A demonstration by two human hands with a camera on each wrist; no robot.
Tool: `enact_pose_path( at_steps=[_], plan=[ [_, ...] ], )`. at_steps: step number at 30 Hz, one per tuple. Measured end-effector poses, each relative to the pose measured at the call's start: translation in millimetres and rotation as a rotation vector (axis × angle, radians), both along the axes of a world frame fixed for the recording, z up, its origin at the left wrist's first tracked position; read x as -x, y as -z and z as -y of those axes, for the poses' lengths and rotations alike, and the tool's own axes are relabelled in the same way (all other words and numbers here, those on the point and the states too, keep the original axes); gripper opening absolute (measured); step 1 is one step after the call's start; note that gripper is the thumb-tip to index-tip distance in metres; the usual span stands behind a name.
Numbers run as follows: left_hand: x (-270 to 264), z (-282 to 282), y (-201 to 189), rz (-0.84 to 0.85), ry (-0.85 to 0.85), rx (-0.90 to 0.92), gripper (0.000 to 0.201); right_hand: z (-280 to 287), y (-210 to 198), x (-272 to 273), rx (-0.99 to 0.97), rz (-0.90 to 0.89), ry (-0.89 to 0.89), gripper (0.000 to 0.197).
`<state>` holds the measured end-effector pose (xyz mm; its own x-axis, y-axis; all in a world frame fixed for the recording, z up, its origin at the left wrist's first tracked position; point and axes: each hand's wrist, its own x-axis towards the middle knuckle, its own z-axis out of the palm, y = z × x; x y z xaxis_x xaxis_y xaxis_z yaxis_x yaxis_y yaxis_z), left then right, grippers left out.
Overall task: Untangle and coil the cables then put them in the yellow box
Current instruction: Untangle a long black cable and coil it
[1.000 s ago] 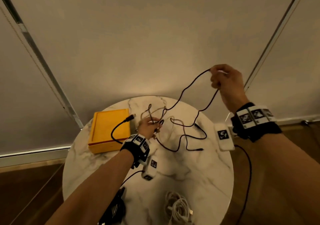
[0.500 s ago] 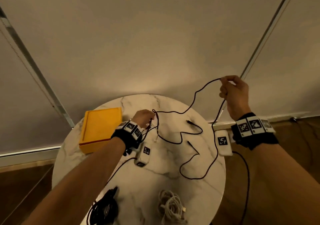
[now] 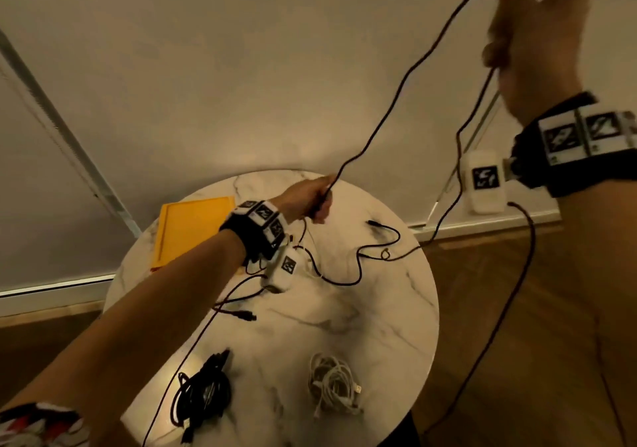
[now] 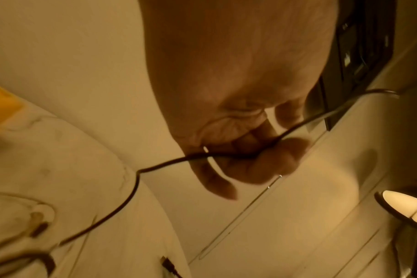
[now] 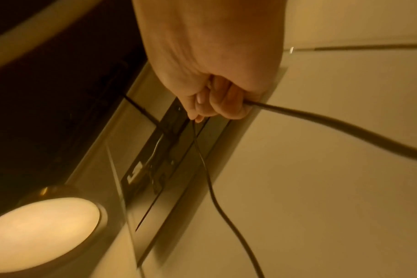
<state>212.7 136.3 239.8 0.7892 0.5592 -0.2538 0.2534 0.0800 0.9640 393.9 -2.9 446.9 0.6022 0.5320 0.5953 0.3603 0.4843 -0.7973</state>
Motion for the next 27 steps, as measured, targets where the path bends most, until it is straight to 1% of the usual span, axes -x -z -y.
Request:
enact_pose_path(
  at_steps=[1,2,3,4,5,6,7,8,9,10,11,13,14,15,16,17,18,19,20,21,22,23,24,25,26,27],
  plan=[
    [10,-5,-4,0.042,0.0,-0.004,0.049,4,-3,-16,-0.069,-0.054,0.047,0.002],
    [21,-13,-8,0.073,0.0,-0.056,0.045,9,-3,-43,-0.075,-0.099,0.078,0.003],
    [33,-20,-15,0.078,0.004,-0.166,0.041,10,3,-80,-0.035,-0.14,0.049,0.013],
    [44,-29,-20,0.047,0.017,-0.301,0.039,11,12,-120,0.043,-0.172,0.043,0.033],
    [54,-38,-26,0.004,0.022,-0.412,0.038,12,20,-143,0.044,-0.173,0.08,0.054],
    [64,-46,-32,-0.026,0.002,-0.485,0.036,12,26,-147,0.094,-0.168,0.109,0.054],
    [70,-51,-38,-0.027,-0.048,-0.502,0.035,13,38,-134,0.18,-0.18,0.16,0.027],
    [75,-56,-46,-0.001,-0.117,-0.493,0.035,14,50,-108,0.259,-0.17,0.173,0.007],
    [77,-59,-54,0.043,-0.19,-0.465,0.036,15,63,-78,0.361,-0.106,0.184,0.017],
    [77,-61,-62,0.092,-0.255,-0.427,0.036,14,87,-55,0.493,-0.014,0.163,0.021],
    [76,-60,-73,0.127,-0.293,-0.385,0.036,11,115,-40,0.651,0.079,0.073,0.02],
    [71,-52,-89,0.133,-0.276,-0.318,0.036,1,150,-24,1.077,0.266,-0.053,0.006],
    [68,-46,-94,0.087,-0.225,-0.346,0.036,-5,161,-20,1.263,0.377,-0.059,0.022],
    [66,-38,-99,0.013,-0.155,-0.429,0.036,-10,168,-11,1.344,0.485,-0.05,0.041],
    [65,-30,-102,-0.076,-0.068,-0.546,0.035,-15,169,4,1.31,0.566,-0.042,0.056],
    [63,-21,-102,-0.149,0.018,-0.648,0.033,-18,169,22,1.176,0.617,-0.061,0.065],
    [63,-14,-98,-0.187,0.08,-0.703,0.032,-22,166,43,1.01,0.687,-0.101,0.069],
    [63,-6,-94,-0.191,0.115,-0.693,0.031,-24,163,63,0.874,0.739,-0.16,0.065],
    [66,-1,-89,-0.176,0.117,-0.645,0.03,-26,161,82,0.777,0.73,-0.233,0.053],
    [73,4,-82,-0.141,0.094,-0.579,0.027,-26,160,100,0.722,0.653,-0.335,0.036],
    [81,8,-75,-0.086,0.075,-0.492,0.021,-23,160,112,0.695,0.531,-0.429,0.021],
    [92,11,-65,-0.031,0.064,-0.412,0.013,-21,164,118,0.675,0.429,-0.456,0.013],
    [102,13,-55,0.016,0.074,-0.368,0.009,-19,166,118,0.642,0.368,-0.437,0.01],
    [115,14,-43,0.015,0.095,-0.36,0.011,-17,172,117,0.632,0.345,-0.418,0.009],
    [129,15,-26,-0.041,0.117,-0.403,0.011,-12,181,117,0.633,0.325,-0.412,0.01],
    [140,16,-12,-0.125,0.125,-0.489,0.007,-8,185,116,0.633,0.32,-0.405,0.011]
  ],
)
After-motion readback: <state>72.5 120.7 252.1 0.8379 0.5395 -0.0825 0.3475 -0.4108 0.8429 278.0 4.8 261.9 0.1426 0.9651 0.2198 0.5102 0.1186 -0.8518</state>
